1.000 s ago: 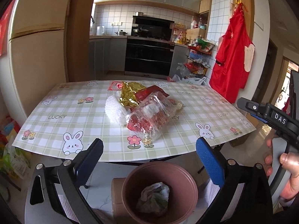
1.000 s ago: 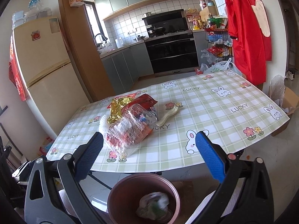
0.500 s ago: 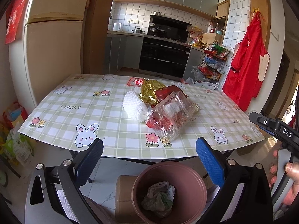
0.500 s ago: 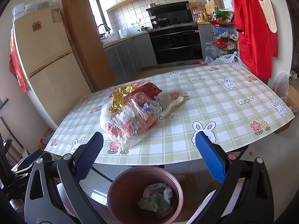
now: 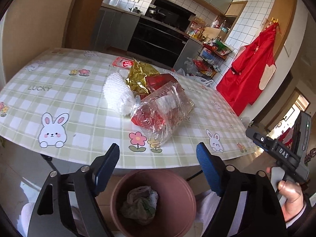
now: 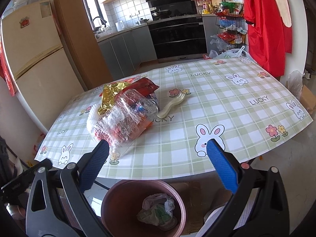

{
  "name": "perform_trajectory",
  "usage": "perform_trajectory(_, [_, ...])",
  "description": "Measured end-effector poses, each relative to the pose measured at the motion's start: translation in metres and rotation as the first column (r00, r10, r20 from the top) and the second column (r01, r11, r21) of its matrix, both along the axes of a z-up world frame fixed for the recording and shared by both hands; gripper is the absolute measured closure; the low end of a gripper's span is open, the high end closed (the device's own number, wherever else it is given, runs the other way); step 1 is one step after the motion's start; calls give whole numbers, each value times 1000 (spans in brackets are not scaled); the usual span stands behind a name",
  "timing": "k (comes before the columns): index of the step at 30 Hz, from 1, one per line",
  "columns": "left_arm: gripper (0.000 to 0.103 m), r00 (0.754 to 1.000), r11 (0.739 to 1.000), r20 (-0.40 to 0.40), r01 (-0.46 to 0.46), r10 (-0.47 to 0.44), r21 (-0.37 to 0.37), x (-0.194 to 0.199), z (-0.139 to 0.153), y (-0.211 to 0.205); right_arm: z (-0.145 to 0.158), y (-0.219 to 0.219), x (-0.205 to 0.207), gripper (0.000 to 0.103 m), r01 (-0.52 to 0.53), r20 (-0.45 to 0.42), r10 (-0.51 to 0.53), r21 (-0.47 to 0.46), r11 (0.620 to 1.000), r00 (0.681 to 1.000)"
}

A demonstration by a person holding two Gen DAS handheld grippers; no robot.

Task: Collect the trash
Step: 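Move the left tool to the clear plastic container and close on it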

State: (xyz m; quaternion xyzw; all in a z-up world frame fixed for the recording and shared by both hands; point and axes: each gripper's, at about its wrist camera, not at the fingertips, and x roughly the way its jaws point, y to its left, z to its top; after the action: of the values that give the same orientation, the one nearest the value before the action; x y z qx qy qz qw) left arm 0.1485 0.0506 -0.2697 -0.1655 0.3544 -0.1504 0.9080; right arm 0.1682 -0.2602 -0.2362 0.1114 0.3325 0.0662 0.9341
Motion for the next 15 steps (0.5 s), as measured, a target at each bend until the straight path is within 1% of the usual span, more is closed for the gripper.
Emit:
perform_trajectory(4, [35, 999, 998, -24, 32, -33, -57, 38, -18, -7, -11, -4, 12, 6, 3, -32, -3, 1, 1000, 999])
perform_trajectory(7, [41, 996, 996, -79, 29, -35, -82, 66, -39, -10, -18, -7, 20, 6, 5, -53, -5, -5, 1000, 999])
perform_trajectory(10, [41, 990, 993, -140, 1, -18, -120, 88, -59, -8, -24, -12, 29, 6, 18, -68, -19, -6, 1000, 998])
perform_trajectory(12, [41, 984, 985, -178, -30, -1, -171, 98, -72, -4, -28, -15, 34, 6, 25, -74, -25, -7, 1000, 997])
perform_trajectory(13, [41, 982, 979, -191, -38, -2, -203, 103, -77, -3, -30, -16, 36, 6, 27, -77, -28, -11, 1000, 997])
perform_trajectory(15, [41, 980, 971, -198, -42, -5, -235, 110, -82, -4, -34, -17, 40, 6, 30, -86, -31, -13, 999, 996])
